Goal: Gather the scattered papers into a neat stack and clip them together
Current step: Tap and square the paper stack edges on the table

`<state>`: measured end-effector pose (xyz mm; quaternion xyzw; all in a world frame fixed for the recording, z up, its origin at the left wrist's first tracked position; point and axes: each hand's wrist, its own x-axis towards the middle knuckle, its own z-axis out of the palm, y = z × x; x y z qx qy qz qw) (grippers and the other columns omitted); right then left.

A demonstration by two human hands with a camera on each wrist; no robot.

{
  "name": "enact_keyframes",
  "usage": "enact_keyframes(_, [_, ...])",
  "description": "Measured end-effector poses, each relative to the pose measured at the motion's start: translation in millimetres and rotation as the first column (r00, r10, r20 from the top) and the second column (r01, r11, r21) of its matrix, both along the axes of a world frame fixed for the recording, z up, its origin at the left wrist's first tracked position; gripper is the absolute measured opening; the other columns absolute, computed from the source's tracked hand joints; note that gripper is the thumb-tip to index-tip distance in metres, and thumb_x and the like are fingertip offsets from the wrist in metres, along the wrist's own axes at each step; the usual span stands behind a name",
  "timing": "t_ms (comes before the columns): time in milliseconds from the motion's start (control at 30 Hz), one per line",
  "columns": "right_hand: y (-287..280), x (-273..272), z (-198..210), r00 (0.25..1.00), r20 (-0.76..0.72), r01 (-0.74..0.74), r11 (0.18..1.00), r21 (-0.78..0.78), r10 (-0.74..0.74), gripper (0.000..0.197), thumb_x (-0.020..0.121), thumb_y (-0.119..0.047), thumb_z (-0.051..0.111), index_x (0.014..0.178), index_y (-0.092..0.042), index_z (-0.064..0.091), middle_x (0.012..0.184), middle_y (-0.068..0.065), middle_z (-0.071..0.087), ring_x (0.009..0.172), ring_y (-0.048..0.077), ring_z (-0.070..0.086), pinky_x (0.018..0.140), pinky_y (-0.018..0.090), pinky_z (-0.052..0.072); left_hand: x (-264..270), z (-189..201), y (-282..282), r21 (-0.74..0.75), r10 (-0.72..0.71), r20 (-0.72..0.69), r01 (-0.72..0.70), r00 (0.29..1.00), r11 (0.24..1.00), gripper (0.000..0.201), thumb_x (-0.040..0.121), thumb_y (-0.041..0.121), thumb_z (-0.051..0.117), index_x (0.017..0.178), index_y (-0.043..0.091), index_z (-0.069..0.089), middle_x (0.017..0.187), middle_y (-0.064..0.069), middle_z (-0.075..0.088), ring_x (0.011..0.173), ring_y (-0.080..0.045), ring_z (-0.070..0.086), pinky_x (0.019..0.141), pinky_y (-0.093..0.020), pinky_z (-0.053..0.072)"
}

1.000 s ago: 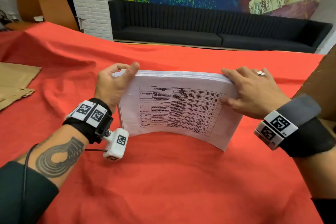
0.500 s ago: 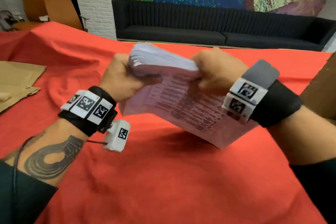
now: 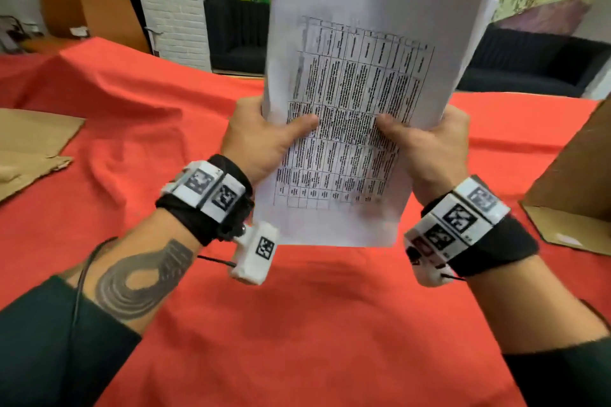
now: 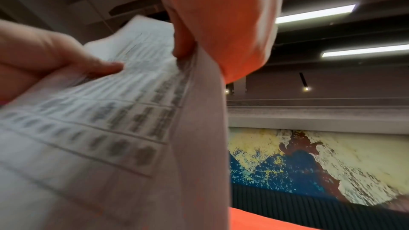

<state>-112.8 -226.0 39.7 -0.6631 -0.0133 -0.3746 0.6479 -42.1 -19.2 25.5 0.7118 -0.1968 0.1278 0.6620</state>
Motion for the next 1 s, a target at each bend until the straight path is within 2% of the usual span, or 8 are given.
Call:
enact_keyframes(133, [13, 5, -12, 0.991, 0.073, 0.108, 0.994, 0.017, -0.109, 0.024, 0.080, 0.005, 0.078, 0.093, -0.016, 0.075, 0.084, -0.012, 0.076, 0.078, 0.006, 0.072, 0.079, 0.031, 0.061, -16, -11, -17, 0.015, 0.239, 0.208, -0.248, 0.948, 0.969, 0.047, 0.073, 0.049, 0.080, 0.086, 0.005, 0.074, 0.081, -0.014, 0.077, 0.069, -0.025, 0.071, 0.067, -0.048, 0.060])
enact_keyframes(233, [6, 6, -30, 0.996, 0.030, 0.083, 0.996, 0.022, -0.084, 0.028, 0.076, -0.001, 0.082, 0.103, -0.005, 0.075, 0.094, 0.001, 0.079, 0.085, 0.014, 0.074, 0.084, 0.038, 0.062, -7, -24, -9, -0.073, 0.099, 0.069, -0.094, 0.993, 0.993, 0.031, 0.072, 0.031, 0.091, 0.088, 0.010, 0.076, 0.086, -0.007, 0.080, 0.074, -0.013, 0.070, 0.074, -0.043, 0.063])
enact_keyframes(333, [-2, 5, -42, 0.997, -0.068, -0.022, 1.000, -0.013, 0.021, 0.037, 0.070, -0.016, 0.085, 0.105, -0.012, 0.073, 0.102, 0.010, 0.079, 0.094, 0.031, 0.075, 0.089, 0.052, 0.061, 5, -39, 8, -0.131, 0.016, -0.003, -0.016, 1.000, 0.991, 0.034, 0.074, 0.018, 0.092, 0.105, 0.011, 0.079, 0.102, -0.001, 0.081, 0.093, -0.014, 0.076, 0.088, -0.034, 0.061])
enact_keyframes(567, [6, 20, -36, 0.989, -0.073, -0.129, 0.991, 0.023, 0.130, 0.043, 0.078, -0.015, 0.077, 0.118, -0.003, 0.068, 0.109, 0.011, 0.076, 0.101, 0.025, 0.072, 0.094, 0.043, 0.058, 12, -50, 5, -0.173, -0.025, -0.120, 0.004, 0.992, 0.985, 0.050, 0.062, 0.047, 0.093, 0.098, 0.014, 0.081, 0.103, -0.008, 0.080, 0.100, -0.026, 0.076, 0.096, -0.053, 0.059])
enact_keyframes(733, [10, 25, -26, 0.999, -0.010, -0.039, 0.999, 0.010, 0.039, 0.031, 0.085, -0.012, 0.075, 0.114, -0.006, 0.068, 0.103, 0.007, 0.075, 0.088, 0.017, 0.071, 0.078, 0.031, 0.058, 14, -37, 2, -0.161, 0.064, -0.105, -0.080, 0.992, 0.984, 0.045, 0.068, 0.046, 0.093, 0.098, 0.016, 0.078, 0.097, 0.002, 0.081, 0.092, -0.015, 0.077, 0.089, -0.039, 0.062])
enact_keyframes(833, [5, 24, -40, 0.993, -0.065, -0.094, 0.993, 0.071, 0.098, 0.038, 0.082, -0.015, 0.077, 0.118, -0.006, 0.068, 0.112, 0.012, 0.076, 0.101, 0.026, 0.073, 0.091, 0.042, 0.060, 17, -53, 9, -0.205, -0.055, -0.191, 0.015, 0.980, 0.979, 0.066, 0.054, 0.051, 0.097, 0.102, 0.011, 0.077, 0.104, -0.006, 0.080, 0.099, -0.026, 0.076, 0.094, -0.050, 0.060])
enact_keyframes(900, [5, 22, -54, 0.986, -0.130, -0.090, 0.991, 0.096, 0.102, 0.041, 0.080, -0.018, 0.078, 0.118, -0.005, 0.068, 0.114, 0.014, 0.075, 0.104, 0.029, 0.072, 0.099, 0.053, 0.056, 15, -70, 10, -0.150, -0.073, -0.233, 0.039, 0.970, 0.988, 0.077, 0.050, 0.057, 0.096, 0.104, 0.006, 0.075, 0.101, -0.010, 0.079, 0.091, -0.024, 0.075, 0.093, -0.057, 0.059])
enact_keyframes(1000, [4, 21, -60, 0.983, -0.162, -0.077, 0.994, 0.083, 0.090, 0.040, 0.081, -0.016, 0.080, 0.117, -0.004, 0.067, 0.113, 0.016, 0.075, 0.101, 0.027, 0.073, 0.099, 0.056, 0.055, 15, -76, 8, -0.050, -0.012, -0.217, 0.002, 0.976, 0.999, 0.055, 0.058, 0.052, 0.094, 0.092, 0.014, 0.074, 0.089, -0.009, 0.078, 0.079, -0.023, 0.072, 0.086, -0.059, 0.061])
